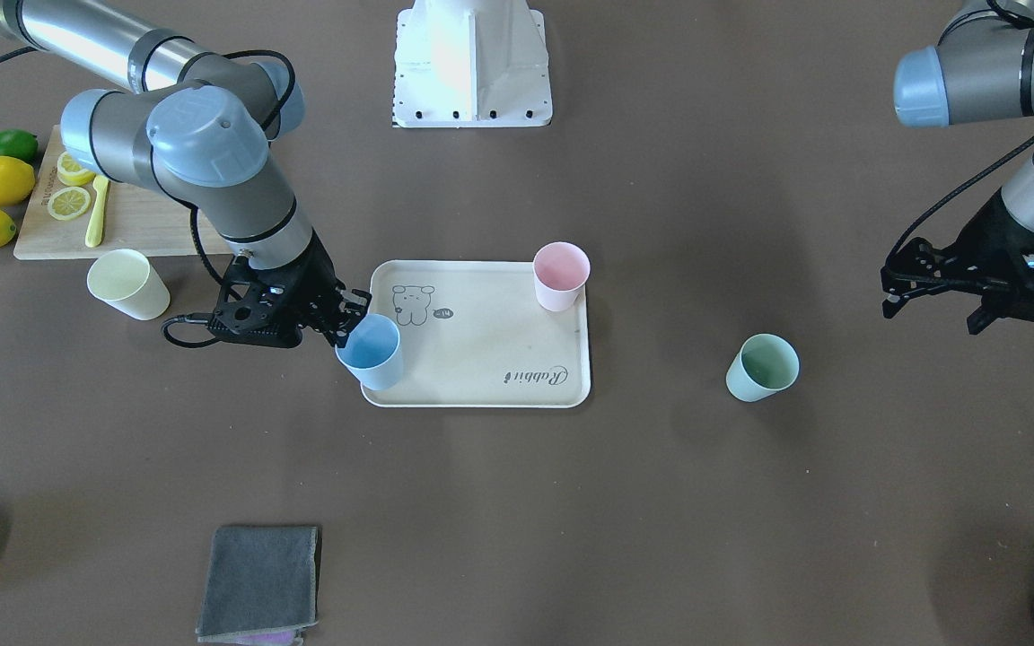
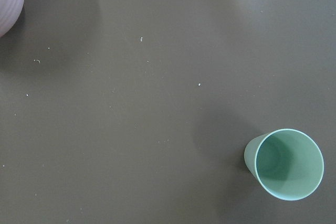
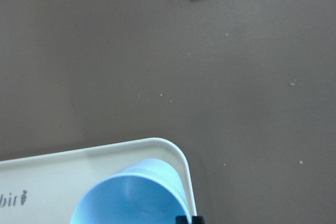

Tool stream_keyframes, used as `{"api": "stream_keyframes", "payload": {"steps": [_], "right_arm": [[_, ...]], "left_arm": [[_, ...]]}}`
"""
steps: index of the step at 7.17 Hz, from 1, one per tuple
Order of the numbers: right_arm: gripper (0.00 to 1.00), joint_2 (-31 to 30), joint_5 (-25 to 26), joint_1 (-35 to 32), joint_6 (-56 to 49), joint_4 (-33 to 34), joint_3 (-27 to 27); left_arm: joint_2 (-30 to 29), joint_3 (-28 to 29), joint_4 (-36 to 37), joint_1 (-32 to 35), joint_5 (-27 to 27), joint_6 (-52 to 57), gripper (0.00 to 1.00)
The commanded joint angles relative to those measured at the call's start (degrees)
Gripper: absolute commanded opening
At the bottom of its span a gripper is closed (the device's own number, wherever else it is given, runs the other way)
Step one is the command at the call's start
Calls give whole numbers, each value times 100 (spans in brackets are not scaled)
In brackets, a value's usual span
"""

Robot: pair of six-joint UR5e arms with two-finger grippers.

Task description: Place all cups on tray

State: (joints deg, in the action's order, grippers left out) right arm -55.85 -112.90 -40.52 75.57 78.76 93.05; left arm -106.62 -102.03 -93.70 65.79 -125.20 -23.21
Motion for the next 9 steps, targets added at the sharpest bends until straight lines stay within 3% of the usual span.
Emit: {"api": "stream_keyframes", "payload": {"steps": [1,2,4,6,7,9], "right_arm": [[59,74,67,185,36,17,-7],[100,161,162,194,28,52,-33],[100,180,103,-85,-69,70,28],[100,66,-449,-656,-479,410,281],[100,-161,-626,-867,-830,821,736],[100,-836,-890,-1429,-1769,1247,1493]], "left_arm": [[1,17,-8,4,-5,1,97],[1,25,-16,4,4,1,97],[-25,191,-51,-5,4,1,97],[-183,438,-78,-110,-5,-95,97],[-183,421,-121,-250,-5,-339,97],[-184,656,-891,-758,13,-1173,97]]}}
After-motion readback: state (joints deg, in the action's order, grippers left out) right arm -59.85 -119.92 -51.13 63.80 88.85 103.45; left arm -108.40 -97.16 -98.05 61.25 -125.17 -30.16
